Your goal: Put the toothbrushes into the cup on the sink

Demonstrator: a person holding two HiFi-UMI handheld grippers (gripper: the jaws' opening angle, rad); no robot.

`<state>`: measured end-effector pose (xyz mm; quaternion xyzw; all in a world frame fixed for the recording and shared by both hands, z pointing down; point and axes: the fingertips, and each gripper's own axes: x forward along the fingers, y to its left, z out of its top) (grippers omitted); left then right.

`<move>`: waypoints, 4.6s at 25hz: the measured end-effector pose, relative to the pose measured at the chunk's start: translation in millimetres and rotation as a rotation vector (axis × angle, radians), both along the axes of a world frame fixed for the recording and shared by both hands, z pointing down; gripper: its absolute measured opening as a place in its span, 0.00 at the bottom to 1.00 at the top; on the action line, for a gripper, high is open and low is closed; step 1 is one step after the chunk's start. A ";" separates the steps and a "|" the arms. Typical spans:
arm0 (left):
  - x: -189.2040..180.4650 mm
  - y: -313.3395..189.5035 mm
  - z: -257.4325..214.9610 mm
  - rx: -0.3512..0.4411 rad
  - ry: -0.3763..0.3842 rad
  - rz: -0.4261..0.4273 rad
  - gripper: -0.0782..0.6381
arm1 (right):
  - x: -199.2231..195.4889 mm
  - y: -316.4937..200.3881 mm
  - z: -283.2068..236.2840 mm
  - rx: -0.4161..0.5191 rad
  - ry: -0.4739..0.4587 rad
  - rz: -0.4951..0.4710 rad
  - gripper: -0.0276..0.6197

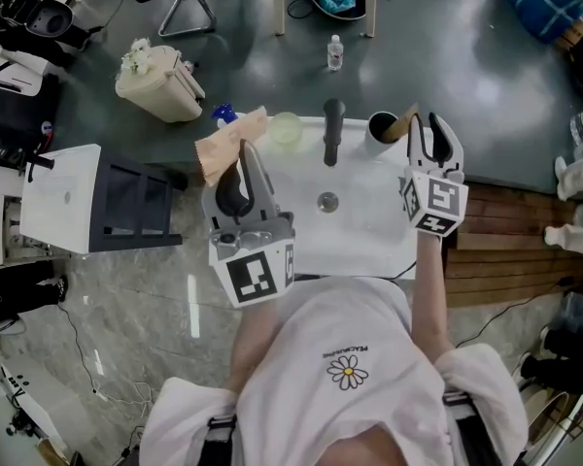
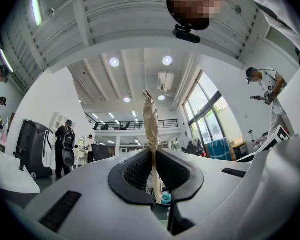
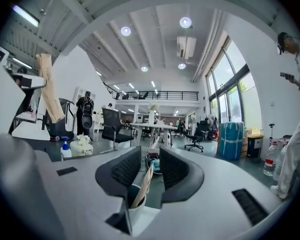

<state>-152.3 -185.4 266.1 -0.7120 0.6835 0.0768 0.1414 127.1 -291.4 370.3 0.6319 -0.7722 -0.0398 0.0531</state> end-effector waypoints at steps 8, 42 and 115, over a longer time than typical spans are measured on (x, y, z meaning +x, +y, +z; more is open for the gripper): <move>-0.3 -0.5 -0.3 0.002 -0.002 0.013 0.16 | -11.4 46.4 -70.1 0.242 -0.029 -0.038 0.15; 18.7 7.9 13.3 0.039 0.019 0.092 0.16 | -52.6 114.8 -86.4 0.276 -0.011 -0.092 0.06; 36.2 1.3 18.7 -0.017 0.042 0.160 0.13 | -47.5 117.1 -65.1 0.217 -0.037 -0.098 0.06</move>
